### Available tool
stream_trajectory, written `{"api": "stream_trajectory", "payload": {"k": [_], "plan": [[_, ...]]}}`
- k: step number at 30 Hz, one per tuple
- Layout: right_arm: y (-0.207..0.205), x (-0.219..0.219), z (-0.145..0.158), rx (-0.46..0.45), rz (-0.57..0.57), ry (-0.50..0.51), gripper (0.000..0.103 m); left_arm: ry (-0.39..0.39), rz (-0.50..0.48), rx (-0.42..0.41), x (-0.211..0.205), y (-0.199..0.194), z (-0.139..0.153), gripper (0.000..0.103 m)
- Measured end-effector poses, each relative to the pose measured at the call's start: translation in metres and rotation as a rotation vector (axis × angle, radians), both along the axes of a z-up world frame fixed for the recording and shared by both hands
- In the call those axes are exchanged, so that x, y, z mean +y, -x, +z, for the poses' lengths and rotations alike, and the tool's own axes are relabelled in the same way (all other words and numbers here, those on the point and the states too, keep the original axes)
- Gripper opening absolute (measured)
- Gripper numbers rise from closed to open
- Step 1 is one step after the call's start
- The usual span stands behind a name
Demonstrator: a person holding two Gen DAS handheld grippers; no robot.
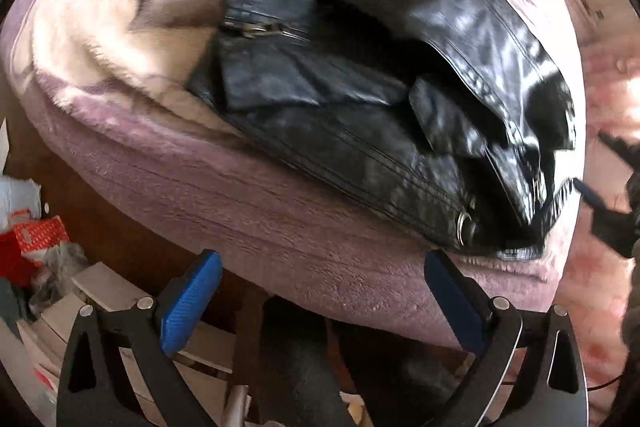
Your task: Fold large clothes
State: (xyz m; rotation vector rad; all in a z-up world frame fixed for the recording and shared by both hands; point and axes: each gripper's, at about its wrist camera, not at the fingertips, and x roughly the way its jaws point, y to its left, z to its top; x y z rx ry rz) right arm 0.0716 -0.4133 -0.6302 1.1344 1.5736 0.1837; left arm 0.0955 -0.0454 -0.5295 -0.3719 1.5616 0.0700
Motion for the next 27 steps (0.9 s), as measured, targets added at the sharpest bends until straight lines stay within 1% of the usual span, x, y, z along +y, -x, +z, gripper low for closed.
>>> {"api": "stream_trajectory", "payload": {"k": [3, 5, 7, 8, 9, 10, 11, 12, 13, 14, 16, 17, 19, 20, 21, 22, 23, 25, 27], "plan": [[0.005, -0.004, 0.027, -0.028, 0.054, 0.093, 0.062, -0.016, -0.029, -0.003, -0.008, 0.001, -0.006, 0.103], [0.014, -0.006, 0.043, -0.053, 0.095, 0.162, 0.062, -0.066, -0.055, -0.01, -0.016, -0.003, -0.015, 0.103], [0.026, -0.009, 0.052, -0.062, 0.118, 0.212, 0.062, -0.127, -0.08, -0.031, -0.024, -0.009, -0.025, 0.103], [0.033, -0.007, 0.054, -0.068, 0.124, 0.215, 0.062, -0.153, -0.097, -0.034, -0.028, -0.015, -0.036, 0.103], [0.041, -0.003, 0.052, -0.066, 0.135, 0.195, 0.062, -0.159, -0.105, -0.034, -0.031, -0.018, -0.042, 0.103], [0.046, 0.001, 0.045, -0.054, 0.148, 0.181, 0.06, -0.174, -0.122, -0.024, -0.036, -0.024, -0.055, 0.103], [0.053, 0.003, 0.035, -0.042, 0.146, 0.167, 0.037, -0.185, -0.132, -0.014, -0.038, -0.028, -0.067, 0.103], [0.058, 0.006, 0.025, -0.025, 0.117, 0.143, 0.016, -0.181, -0.134, -0.015, -0.037, -0.03, -0.073, 0.103], [0.059, 0.01, 0.014, -0.006, 0.102, 0.125, 0.016, -0.168, -0.128, -0.02, -0.036, -0.031, -0.079, 0.103], [0.059, 0.016, -0.002, 0.035, 0.091, 0.115, 0.016, -0.156, -0.123, -0.026, -0.034, -0.032, -0.081, 0.103], [0.058, 0.022, -0.025, 0.071, 0.073, 0.13, 0.015, -0.136, -0.121, -0.038, -0.03, -0.03, -0.082, 0.103], [0.057, 0.024, -0.036, 0.089, 0.089, 0.154, 0.011, -0.126, -0.125, -0.05, -0.028, -0.029, -0.081, 0.103], [0.054, 0.023, -0.047, 0.096, 0.096, 0.231, 0.01, -0.105, -0.124, -0.076, -0.021, -0.025, -0.082, 0.103], [0.051, 0.022, -0.051, 0.097, 0.1, 0.255, 0.008, -0.096, -0.124, -0.093, -0.018, -0.02, -0.082, 0.103], [0.049, 0.018, -0.054, 0.101, 0.1, 0.286, 0.005, -0.093, -0.127, -0.119, -0.016, -0.015, -0.081, 0.103], [0.048, 0.015, -0.055, 0.105, 0.096, 0.291, 0.005, -0.091, -0.124, -0.139, -0.015, -0.012, -0.08, 0.103], [0.048, 0.013, -0.056, 0.112, 0.097, 0.285, 0.006, -0.086, -0.124, -0.142, -0.013, -0.011, -0.08, 0.103], [0.046, 0.012, -0.047, 0.116, 0.117, 0.274, 0.007, -0.072, -0.134, -0.118, -0.011, -0.01, -0.08, 0.103], [0.043, 0.011, -0.031, 0.099, 0.152, 0.252, 0.009, -0.07, -0.135, -0.103, -0.009, -0.006, -0.077, 0.103]]}}
